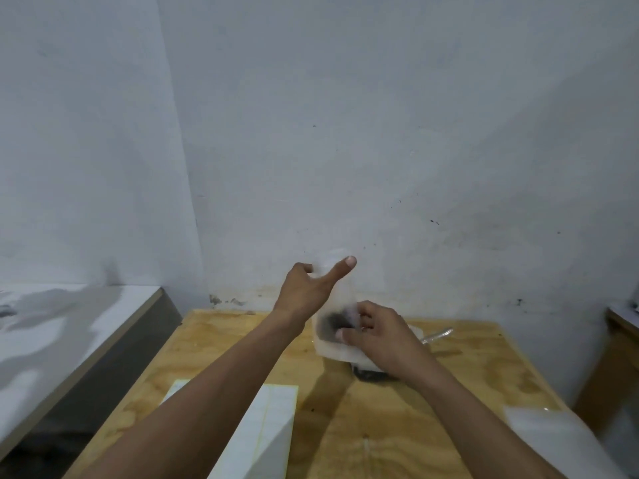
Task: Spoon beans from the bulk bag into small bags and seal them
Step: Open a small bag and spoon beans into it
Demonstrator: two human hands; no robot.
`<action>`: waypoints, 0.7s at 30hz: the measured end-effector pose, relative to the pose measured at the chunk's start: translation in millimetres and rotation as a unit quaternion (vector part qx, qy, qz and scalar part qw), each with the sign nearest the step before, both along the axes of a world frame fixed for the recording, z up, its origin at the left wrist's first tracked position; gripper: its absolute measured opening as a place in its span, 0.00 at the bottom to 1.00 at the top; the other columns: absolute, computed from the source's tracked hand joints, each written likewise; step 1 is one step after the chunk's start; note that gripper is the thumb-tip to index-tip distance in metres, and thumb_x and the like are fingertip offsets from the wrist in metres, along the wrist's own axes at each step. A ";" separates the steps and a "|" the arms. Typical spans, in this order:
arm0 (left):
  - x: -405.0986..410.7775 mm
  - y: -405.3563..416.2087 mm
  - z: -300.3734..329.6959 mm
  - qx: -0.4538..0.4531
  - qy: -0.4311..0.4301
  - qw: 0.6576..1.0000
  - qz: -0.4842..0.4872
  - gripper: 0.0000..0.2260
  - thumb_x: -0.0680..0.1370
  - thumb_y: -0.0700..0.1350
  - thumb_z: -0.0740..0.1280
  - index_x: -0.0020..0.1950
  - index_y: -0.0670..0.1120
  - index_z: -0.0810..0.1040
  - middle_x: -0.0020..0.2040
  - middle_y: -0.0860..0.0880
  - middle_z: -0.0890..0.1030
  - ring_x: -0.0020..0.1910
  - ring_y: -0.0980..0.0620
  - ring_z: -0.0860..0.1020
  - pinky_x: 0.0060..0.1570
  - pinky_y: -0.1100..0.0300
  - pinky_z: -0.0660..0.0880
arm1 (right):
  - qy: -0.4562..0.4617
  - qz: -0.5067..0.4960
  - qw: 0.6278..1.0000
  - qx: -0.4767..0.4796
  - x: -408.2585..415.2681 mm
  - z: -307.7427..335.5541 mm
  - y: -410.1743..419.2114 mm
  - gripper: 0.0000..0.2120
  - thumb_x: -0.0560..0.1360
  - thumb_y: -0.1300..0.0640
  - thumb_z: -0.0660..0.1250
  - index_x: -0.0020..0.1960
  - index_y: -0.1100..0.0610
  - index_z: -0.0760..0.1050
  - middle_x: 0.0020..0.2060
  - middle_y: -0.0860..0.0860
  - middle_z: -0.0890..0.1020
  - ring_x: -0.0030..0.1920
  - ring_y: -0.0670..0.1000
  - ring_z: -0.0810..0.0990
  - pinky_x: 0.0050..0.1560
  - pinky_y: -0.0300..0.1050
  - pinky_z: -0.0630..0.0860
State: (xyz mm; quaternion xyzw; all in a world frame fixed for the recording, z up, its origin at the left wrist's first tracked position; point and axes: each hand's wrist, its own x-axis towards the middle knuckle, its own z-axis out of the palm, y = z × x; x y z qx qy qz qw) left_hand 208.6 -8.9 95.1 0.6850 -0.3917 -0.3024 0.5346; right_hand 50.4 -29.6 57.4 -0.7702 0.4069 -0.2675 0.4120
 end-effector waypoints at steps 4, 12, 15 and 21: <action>22.2 7.9 4.1 -0.081 0.057 0.995 -0.018 0.21 0.76 0.59 0.73 0.54 0.41 0.82 0.50 0.46 0.83 0.46 0.50 0.82 0.49 0.55 0.81 | -0.112 0.015 0.986 0.126 -0.9 -1.2 -9.2 0.12 0.75 0.65 0.73 0.58 0.58 0.82 0.51 0.51 0.88 0.49 0.48 0.87 0.43 0.34 0.80; 30.4 19.7 1.2 -0.138 0.026 0.990 -0.030 0.07 0.78 0.43 0.73 0.44 0.39 0.86 0.35 0.48 0.83 0.35 0.53 0.81 0.37 0.62 0.78 | -0.194 -0.037 0.975 0.104 2.8 29.6 -14.0 0.24 0.70 0.55 0.79 0.64 0.52 0.77 0.54 0.50 0.85 0.52 0.51 0.86 0.56 0.52 0.83; 25.9 22.7 2.9 -0.150 0.012 0.987 -0.051 0.06 0.77 0.41 0.74 0.42 0.41 0.87 0.32 0.50 0.82 0.34 0.54 0.79 0.36 0.62 0.77 | -0.168 -0.042 0.984 0.042 1.7 46.9 -15.4 0.20 0.70 0.51 0.79 0.60 0.48 0.80 0.52 0.49 0.84 0.50 0.49 0.85 0.53 0.45 0.82; 23.4 30.6 8.7 -0.162 0.004 0.985 -0.061 0.05 0.75 0.39 0.74 0.40 0.41 0.88 0.31 0.49 0.82 0.31 0.54 0.77 0.36 0.62 0.76 | -0.104 0.005 0.995 0.012 11.5 62.7 -12.4 0.06 0.72 0.51 0.77 0.43 0.54 0.86 0.38 0.46 0.85 0.38 0.42 0.80 0.44 0.37 0.75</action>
